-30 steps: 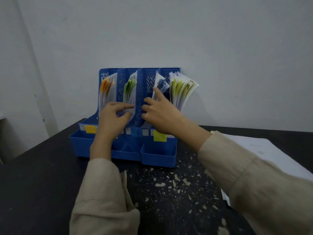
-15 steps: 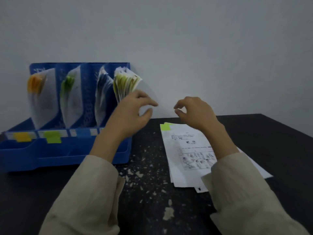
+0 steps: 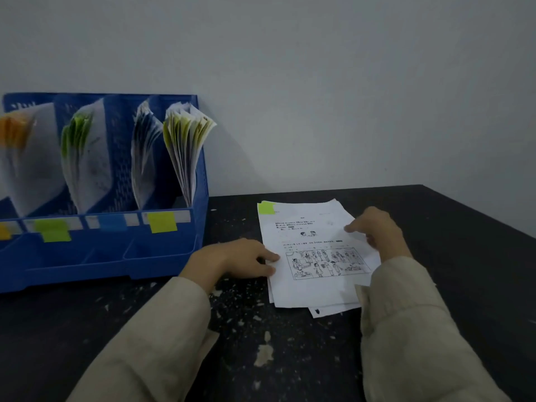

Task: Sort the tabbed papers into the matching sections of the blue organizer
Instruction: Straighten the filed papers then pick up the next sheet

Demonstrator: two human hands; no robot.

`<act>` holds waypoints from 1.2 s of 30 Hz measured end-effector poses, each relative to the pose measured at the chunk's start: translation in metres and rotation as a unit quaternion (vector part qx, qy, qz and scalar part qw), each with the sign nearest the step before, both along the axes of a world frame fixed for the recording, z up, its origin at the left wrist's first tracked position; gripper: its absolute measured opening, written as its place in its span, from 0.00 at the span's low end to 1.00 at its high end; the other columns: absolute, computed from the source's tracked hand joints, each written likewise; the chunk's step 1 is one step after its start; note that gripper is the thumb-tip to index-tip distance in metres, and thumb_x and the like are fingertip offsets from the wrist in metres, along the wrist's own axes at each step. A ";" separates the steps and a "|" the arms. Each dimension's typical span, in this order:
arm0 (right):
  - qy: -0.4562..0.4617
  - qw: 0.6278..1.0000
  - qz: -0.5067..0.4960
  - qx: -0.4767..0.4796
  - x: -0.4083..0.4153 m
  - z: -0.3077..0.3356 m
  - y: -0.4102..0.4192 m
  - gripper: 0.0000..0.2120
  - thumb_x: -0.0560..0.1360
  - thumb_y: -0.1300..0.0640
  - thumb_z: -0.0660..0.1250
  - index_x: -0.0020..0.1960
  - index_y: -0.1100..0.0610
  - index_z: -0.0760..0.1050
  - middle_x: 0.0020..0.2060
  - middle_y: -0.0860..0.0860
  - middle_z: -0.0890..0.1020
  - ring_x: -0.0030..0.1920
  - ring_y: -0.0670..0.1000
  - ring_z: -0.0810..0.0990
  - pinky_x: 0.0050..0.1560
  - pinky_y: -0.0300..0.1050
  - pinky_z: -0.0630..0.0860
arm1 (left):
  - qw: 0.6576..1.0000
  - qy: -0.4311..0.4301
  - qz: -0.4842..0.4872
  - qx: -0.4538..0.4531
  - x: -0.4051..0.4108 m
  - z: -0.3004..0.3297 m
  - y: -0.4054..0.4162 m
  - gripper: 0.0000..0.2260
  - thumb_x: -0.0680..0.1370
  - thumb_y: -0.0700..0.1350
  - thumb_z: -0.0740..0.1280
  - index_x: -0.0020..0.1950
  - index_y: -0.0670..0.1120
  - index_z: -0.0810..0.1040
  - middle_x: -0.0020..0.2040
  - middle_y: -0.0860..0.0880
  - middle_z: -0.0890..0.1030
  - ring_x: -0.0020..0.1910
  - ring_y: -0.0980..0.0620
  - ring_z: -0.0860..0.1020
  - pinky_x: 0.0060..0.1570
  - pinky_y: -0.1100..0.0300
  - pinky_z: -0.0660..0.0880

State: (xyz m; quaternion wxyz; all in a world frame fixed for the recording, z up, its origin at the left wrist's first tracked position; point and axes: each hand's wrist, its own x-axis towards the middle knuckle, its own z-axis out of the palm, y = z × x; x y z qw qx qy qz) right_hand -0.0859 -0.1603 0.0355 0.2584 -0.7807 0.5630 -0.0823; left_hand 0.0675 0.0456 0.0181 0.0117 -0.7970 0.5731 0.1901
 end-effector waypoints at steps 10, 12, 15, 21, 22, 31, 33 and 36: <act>-0.098 0.980 -0.050 -0.167 0.000 0.013 -0.005 0.04 0.73 0.68 0.62 0.43 0.63 0.76 0.44 0.61 0.78 0.44 0.59 0.78 0.41 0.45 0.72 | 1.000 0.015 -0.009 -0.011 0.000 0.001 0.001 0.26 0.77 0.62 0.59 0.74 0.60 0.59 0.76 0.50 0.58 0.74 0.49 0.57 0.73 0.52 0.55; -0.116 0.971 -0.054 -0.201 0.000 0.016 -0.002 0.11 0.75 0.68 0.60 0.55 0.65 0.76 0.51 0.63 0.79 0.51 0.62 0.79 0.45 0.46 0.73 | 0.999 0.017 -0.007 -0.031 0.005 0.005 0.003 0.26 0.77 0.61 0.60 0.74 0.59 0.61 0.75 0.50 0.60 0.74 0.50 0.58 0.73 0.51 0.56; -0.187 0.960 -0.031 -0.207 -0.002 0.019 -0.001 0.15 0.76 0.67 0.58 0.61 0.63 0.74 0.56 0.62 0.77 0.56 0.61 0.76 0.52 0.48 0.73 | 0.996 0.034 0.013 -0.080 0.013 0.013 0.010 0.25 0.77 0.59 0.62 0.73 0.57 0.63 0.74 0.50 0.63 0.72 0.51 0.61 0.72 0.53 0.58; -0.373 0.913 0.048 -0.161 -0.002 0.026 -0.003 0.11 0.73 0.65 0.58 0.34 0.56 0.63 0.32 0.50 0.69 0.33 0.51 0.67 0.32 0.42 0.61 | 0.956 0.066 0.041 -0.282 0.019 0.033 0.025 0.23 0.79 0.51 0.63 0.73 0.56 0.63 0.71 0.49 0.67 0.69 0.52 0.64 0.65 0.64 0.60; -0.404 0.902 0.058 -0.144 -0.002 0.029 -0.001 0.10 0.74 0.65 0.58 0.34 0.57 0.64 0.32 0.50 0.70 0.33 0.50 0.67 0.32 0.41 0.63 | 0.945 0.078 0.051 -0.314 0.019 0.037 0.028 0.23 0.78 0.51 0.63 0.73 0.56 0.63 0.71 0.49 0.66 0.69 0.52 0.63 0.67 0.62 0.60; -0.564 0.817 0.120 0.010 0.006 0.047 0.018 0.04 0.76 0.66 0.62 0.46 0.61 0.76 0.43 0.55 0.79 0.45 0.53 0.77 0.53 0.51 0.75 | 0.877 0.215 0.044 -0.428 0.014 0.072 0.049 0.17 0.74 0.54 0.68 0.63 0.60 0.72 0.69 0.56 0.68 0.64 0.54 0.72 0.61 0.56 0.72; -0.570 0.811 0.130 0.030 0.013 0.050 0.026 0.04 0.76 0.66 0.63 0.47 0.61 0.76 0.45 0.57 0.80 0.47 0.55 0.78 0.56 0.54 0.75 | 0.865 0.221 0.041 -0.449 0.014 0.079 0.055 0.13 0.75 0.48 0.70 0.58 0.57 0.75 0.63 0.54 0.73 0.57 0.52 0.77 0.57 0.53 0.77; -0.572 0.802 0.164 0.056 0.028 0.056 0.039 0.04 0.76 0.64 0.64 0.47 0.59 0.77 0.46 0.57 0.81 0.47 0.55 0.79 0.52 0.53 0.77 | 0.852 0.195 0.052 -0.484 0.018 0.087 0.068 0.13 0.76 0.36 0.67 0.53 0.53 0.75 0.59 0.51 0.76 0.54 0.46 0.78 0.50 0.53 0.79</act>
